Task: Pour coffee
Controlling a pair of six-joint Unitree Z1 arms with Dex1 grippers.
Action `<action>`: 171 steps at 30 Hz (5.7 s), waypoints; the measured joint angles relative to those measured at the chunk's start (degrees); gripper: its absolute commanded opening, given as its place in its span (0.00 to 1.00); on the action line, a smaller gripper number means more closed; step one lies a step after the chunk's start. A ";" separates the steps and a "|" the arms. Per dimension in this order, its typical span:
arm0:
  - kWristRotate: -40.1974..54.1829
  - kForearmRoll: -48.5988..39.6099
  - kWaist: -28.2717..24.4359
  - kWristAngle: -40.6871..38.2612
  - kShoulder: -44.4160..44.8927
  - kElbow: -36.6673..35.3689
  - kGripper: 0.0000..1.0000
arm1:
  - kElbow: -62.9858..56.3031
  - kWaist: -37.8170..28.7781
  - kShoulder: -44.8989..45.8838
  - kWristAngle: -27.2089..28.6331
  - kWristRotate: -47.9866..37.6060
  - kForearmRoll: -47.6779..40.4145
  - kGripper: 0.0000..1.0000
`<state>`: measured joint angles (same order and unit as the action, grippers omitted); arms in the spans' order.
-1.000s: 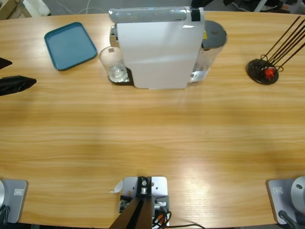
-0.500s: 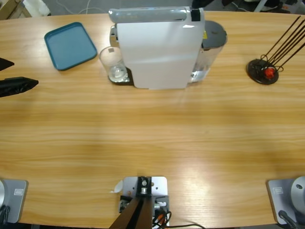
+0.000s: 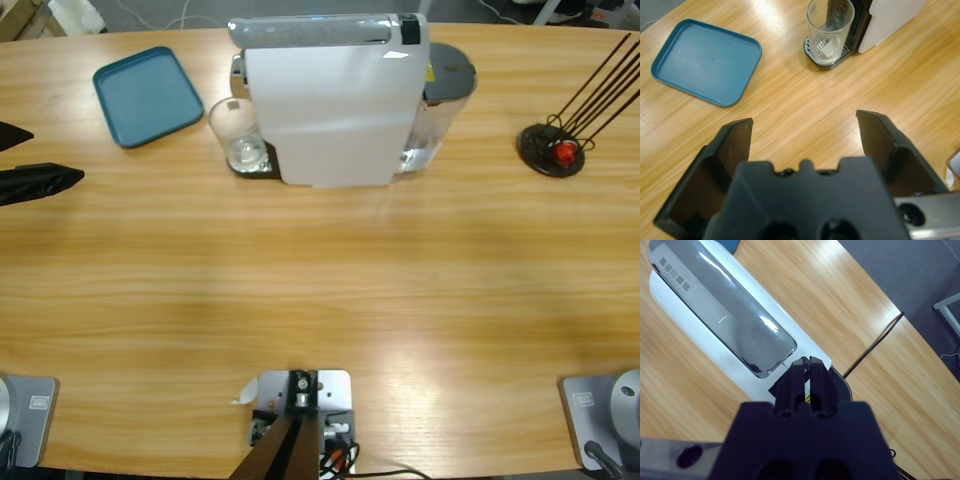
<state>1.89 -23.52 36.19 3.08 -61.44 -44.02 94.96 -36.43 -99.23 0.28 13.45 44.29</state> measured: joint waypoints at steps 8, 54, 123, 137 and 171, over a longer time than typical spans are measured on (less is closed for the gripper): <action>0.02 0.00 0.00 0.00 0.00 0.00 0.89 | -0.53 0.54 -0.82 0.03 0.00 0.00 0.00; 0.25 2.61 0.25 -1.26 -0.02 0.23 0.89 | -45.78 -4.84 31.02 -5.73 -12.10 -25.36 1.00; 0.43 32.81 2.53 -3.35 -0.52 18.47 0.89 | -72.40 -8.61 41.90 -8.37 -10.52 -51.60 1.00; 0.43 32.98 2.53 -3.35 -0.82 18.72 0.89 | -72.41 -8.61 41.90 -8.37 -10.52 -51.74 1.00; 0.43 34.57 2.55 -3.36 -2.67 18.99 0.89 | -72.41 -8.61 41.88 -8.38 -10.60 -51.74 1.00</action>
<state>2.33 11.05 38.74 -0.28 -64.11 -25.03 22.55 -45.05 -57.35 -8.10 2.85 -7.45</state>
